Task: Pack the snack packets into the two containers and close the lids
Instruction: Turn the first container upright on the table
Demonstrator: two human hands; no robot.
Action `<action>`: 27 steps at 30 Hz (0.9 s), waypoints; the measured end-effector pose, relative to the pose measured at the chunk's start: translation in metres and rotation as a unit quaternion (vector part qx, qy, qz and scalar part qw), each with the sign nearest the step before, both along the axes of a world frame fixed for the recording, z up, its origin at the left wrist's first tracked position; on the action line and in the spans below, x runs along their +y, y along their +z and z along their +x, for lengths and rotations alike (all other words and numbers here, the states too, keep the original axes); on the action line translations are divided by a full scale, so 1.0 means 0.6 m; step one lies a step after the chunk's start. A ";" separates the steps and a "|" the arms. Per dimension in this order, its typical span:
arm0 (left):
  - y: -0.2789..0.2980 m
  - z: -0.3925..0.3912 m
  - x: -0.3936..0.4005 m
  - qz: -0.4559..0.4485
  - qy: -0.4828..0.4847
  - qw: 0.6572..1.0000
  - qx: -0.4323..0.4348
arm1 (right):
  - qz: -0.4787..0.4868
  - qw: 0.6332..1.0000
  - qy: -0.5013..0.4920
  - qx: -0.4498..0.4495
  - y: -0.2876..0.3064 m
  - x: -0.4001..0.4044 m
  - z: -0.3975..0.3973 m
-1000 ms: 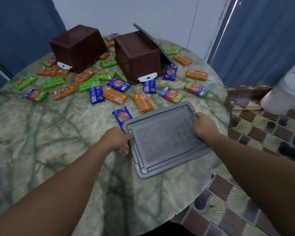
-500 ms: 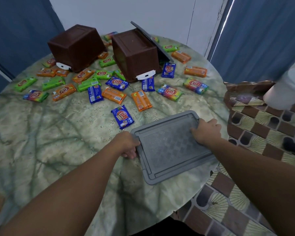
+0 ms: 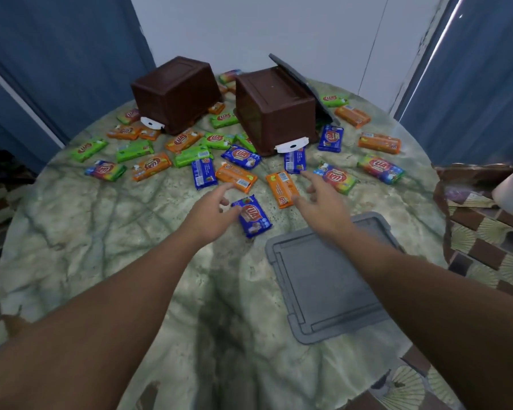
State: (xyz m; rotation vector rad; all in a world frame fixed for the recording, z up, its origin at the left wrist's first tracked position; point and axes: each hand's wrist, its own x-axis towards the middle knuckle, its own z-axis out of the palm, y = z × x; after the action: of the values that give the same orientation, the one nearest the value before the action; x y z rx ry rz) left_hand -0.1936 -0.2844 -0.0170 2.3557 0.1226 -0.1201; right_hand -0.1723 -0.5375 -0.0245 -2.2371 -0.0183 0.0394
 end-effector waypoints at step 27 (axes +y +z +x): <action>0.050 0.129 0.390 0.028 -0.029 0.997 -0.068 | 0.088 0.996 -0.020 0.019 0.042 0.458 0.072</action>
State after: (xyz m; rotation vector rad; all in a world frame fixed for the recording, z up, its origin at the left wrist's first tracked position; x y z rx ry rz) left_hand -0.1162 -0.0503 0.0132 2.4167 -0.0093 0.0150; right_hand -0.1289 -0.2626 0.0007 -2.0598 0.0429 0.0566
